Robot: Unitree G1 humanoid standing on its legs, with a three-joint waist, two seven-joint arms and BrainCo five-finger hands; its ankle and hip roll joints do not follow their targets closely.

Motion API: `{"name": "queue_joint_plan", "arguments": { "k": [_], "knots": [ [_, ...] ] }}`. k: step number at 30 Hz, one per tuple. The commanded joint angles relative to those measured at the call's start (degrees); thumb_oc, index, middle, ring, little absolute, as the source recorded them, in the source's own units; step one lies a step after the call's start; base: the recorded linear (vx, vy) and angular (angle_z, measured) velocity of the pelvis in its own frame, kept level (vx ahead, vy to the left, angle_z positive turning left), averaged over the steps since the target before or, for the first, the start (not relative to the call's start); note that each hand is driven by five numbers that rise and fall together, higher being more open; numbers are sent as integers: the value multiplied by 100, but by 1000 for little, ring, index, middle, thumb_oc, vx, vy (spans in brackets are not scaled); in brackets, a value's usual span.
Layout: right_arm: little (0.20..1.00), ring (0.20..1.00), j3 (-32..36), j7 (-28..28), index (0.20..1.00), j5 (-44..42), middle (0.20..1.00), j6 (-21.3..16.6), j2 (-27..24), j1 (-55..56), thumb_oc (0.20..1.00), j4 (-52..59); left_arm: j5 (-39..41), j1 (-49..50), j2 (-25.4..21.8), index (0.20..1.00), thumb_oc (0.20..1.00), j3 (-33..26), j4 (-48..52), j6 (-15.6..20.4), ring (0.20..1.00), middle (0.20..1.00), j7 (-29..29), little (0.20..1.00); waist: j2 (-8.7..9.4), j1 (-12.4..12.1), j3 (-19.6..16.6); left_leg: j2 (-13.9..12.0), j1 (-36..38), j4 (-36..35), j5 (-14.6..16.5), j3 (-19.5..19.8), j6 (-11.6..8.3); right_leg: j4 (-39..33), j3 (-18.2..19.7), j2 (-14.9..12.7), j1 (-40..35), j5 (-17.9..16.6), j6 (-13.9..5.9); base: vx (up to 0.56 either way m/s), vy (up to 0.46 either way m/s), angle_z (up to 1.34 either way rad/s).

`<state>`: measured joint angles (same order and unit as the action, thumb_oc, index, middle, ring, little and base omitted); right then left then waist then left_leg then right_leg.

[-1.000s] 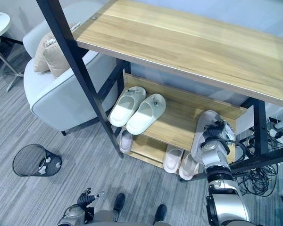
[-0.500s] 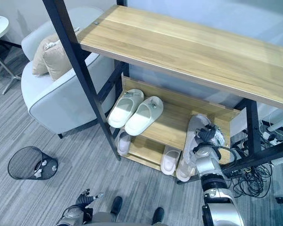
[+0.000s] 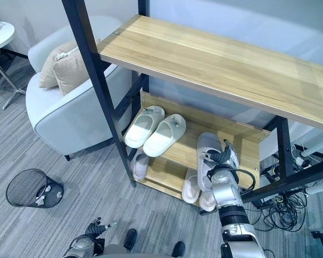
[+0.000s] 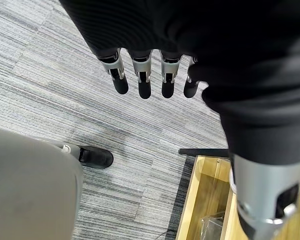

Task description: Arrange the slippers neatly on the shoe rack.

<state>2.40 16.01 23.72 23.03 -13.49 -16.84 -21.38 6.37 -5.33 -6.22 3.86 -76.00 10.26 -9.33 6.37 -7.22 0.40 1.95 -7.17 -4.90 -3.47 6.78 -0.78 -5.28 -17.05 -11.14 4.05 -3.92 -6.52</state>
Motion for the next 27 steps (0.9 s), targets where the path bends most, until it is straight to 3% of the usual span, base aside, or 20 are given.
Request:
{"name": "queue_joint_plan", "arguments": {
  "k": [1, 2, 5, 6, 14, 18, 19, 26, 27],
  "knots": [
    [1000, 1000, 286, 86, 1000, 95, 1000, -151, -198, 163, 1000, 525, -14, 586, 498, 1000, 1000, 239, -1031, -190, 1000, 1000, -116, 1000, -64, -130, -55, -210, -263, -10, -53, -267, 167, 28, 14, -307, -221, 131, -351, 0, 0, 0],
    [1000, 1000, 112, 368, 1000, -56, 1000, -775, -304, 484, 1000, -370, -43, 646, 495, 1000, 1000, 256, -1047, -144, 1000, 1000, -134, 1000, -80, -128, -32, -212, -271, -10, -64, -279, 163, 28, 19, -306, -213, 123, -357, 0, 0, 0],
    [1000, 1000, 130, 1066, 1000, -708, 1000, -1568, -688, -339, 1000, -1844, -131, 552, 395, 1000, 1000, 265, -1086, -203, 1000, 1000, -106, 1000, -53, -219, -100, -190, -244, -10, -67, -221, 151, 28, -86, -309, -292, 131, -360, 40, -2, 6],
    [1000, 1000, 122, 1138, 1000, -843, 1000, -1612, -791, -428, 1000, -2097, -109, 583, 379, 1000, 1000, 266, -1097, -194, 1000, 1000, -91, 1000, -40, -220, -127, -189, -227, -10, -67, -219, 148, 28, -97, -309, -312, 135, -358, 60, -13, 12],
    [1000, 1000, 8, 1085, 1000, -946, 1000, -1458, -1152, -729, 1000, -2440, -79, 652, 358, 1000, 1000, 281, -1098, -124, 1000, 1000, -63, 1000, -35, -166, -118, -191, -198, -10, -56, -242, 143, 28, -93, -317, -324, 123, -359, 4, -1, 1],
    [1000, 1000, 184, 326, 1000, -299, 1000, -85, -582, -309, 1000, -195, 70, 661, 454, 1000, 1000, 214, -1000, -186, 1000, 1000, -45, 1000, -61, -59, -65, -215, -224, -10, -39, -312, 158, 28, 25, -307, -237, 106, -362, -10, 2, -7],
    [1000, 1000, 290, 78, 1000, -126, 1000, 63, -451, -159, 1000, 58, 92, 642, 482, 1000, 1000, 201, -989, -198, 1000, 1000, -31, 1000, -72, -64, -51, -214, -230, -10, -33, -321, 164, 28, 34, -302, -231, 112, -353, -5, 7, -6],
    [1000, 1000, 491, -476, 1000, 247, 1000, 386, -231, 194, 1000, 591, 62, 701, 493, 1000, 1000, 182, -1057, -229, 1000, 1000, -23, 1000, -70, -108, -61, -209, -221, -10, -18, -300, 170, 28, 34, -283, -250, 147, -317, 18, 0, -2],
    [1000, 1000, 287, -5, 1000, 106, 1000, -96, -231, 785, 1000, 199, 55, 763, 485, 1000, 1000, 129, -1064, -137, 1000, 1000, -21, 1000, -83, -89, -35, -222, -233, -10, -28, -311, 161, 28, 50, -269, -240, 147, -316, 0, 0, 0]
  ]
}}
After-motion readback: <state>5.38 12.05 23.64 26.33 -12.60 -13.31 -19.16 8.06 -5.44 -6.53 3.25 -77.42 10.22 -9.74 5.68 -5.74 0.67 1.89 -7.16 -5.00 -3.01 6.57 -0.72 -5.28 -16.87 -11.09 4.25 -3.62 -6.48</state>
